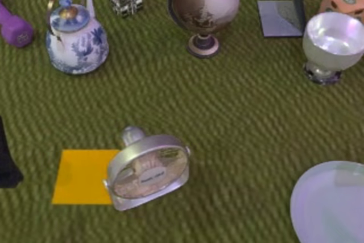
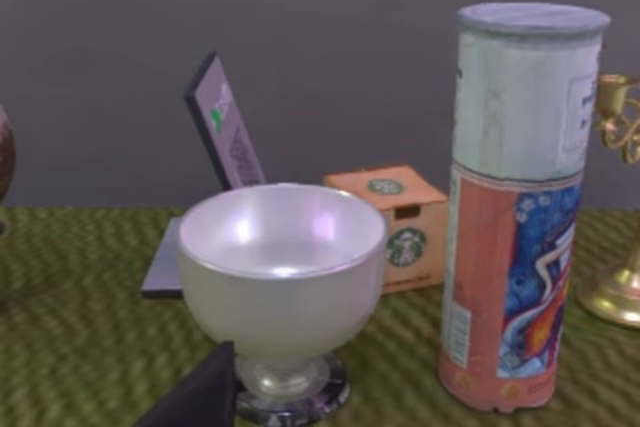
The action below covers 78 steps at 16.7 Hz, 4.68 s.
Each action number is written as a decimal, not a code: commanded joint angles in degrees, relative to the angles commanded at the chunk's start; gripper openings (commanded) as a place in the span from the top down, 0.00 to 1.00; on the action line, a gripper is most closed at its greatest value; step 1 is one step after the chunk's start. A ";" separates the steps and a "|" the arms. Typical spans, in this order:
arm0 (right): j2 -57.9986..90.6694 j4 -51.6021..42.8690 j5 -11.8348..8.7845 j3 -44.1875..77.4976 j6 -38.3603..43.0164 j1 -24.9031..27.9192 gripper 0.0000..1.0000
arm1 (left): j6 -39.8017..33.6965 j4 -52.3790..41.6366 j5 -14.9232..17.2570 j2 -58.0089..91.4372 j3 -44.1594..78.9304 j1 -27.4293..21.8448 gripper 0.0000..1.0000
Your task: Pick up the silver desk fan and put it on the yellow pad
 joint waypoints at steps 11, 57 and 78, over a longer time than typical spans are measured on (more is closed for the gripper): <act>0.00 0.00 0.00 0.00 0.00 0.00 0.00 | 6.94 -22.71 -0.03 26.43 24.76 -11.59 0.00; 0.00 0.00 0.00 0.00 0.00 0.00 0.00 | 24.08 -69.00 -0.01 102.36 81.44 -40.93 0.83; 0.00 0.00 0.00 0.00 0.00 0.00 0.00 | 23.99 -80.28 0.00 102.01 92.46 -39.91 1.00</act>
